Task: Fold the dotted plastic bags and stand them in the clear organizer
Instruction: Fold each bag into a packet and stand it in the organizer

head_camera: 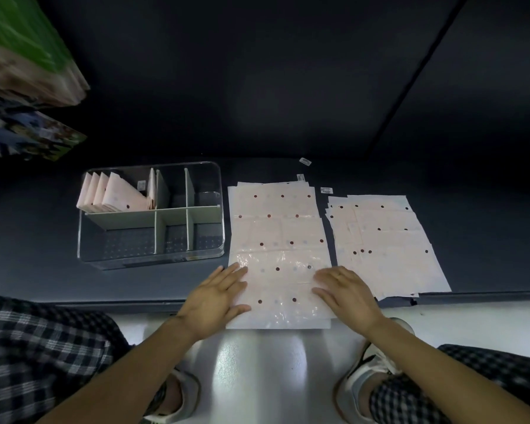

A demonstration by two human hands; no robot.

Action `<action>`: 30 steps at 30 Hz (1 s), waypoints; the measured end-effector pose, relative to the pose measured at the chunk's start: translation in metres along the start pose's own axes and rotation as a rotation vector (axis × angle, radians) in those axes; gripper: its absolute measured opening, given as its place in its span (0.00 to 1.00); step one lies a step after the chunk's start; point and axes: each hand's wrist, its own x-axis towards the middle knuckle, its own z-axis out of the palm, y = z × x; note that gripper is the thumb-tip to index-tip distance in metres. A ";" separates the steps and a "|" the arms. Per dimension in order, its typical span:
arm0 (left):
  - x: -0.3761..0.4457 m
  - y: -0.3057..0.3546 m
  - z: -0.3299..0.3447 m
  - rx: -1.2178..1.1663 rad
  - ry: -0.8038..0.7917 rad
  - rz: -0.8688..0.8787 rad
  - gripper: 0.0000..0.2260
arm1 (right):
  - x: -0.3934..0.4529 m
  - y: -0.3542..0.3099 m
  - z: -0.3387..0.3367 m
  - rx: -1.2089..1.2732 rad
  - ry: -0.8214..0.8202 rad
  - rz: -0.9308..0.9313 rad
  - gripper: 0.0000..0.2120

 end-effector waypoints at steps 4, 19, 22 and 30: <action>0.017 0.009 0.004 -0.183 0.039 -0.087 0.17 | 0.024 -0.008 0.006 -0.007 -0.037 -0.086 0.10; 0.037 -0.005 -0.008 -0.366 0.037 -0.187 0.25 | 0.059 0.008 -0.017 0.349 -0.676 0.027 0.05; 0.038 -0.001 -0.012 -0.491 0.063 -0.339 0.11 | 0.070 0.014 -0.029 0.411 -0.776 0.065 0.07; 0.047 0.007 -0.012 -0.905 0.130 -0.654 0.07 | 0.074 0.040 -0.023 0.892 -0.411 0.605 0.10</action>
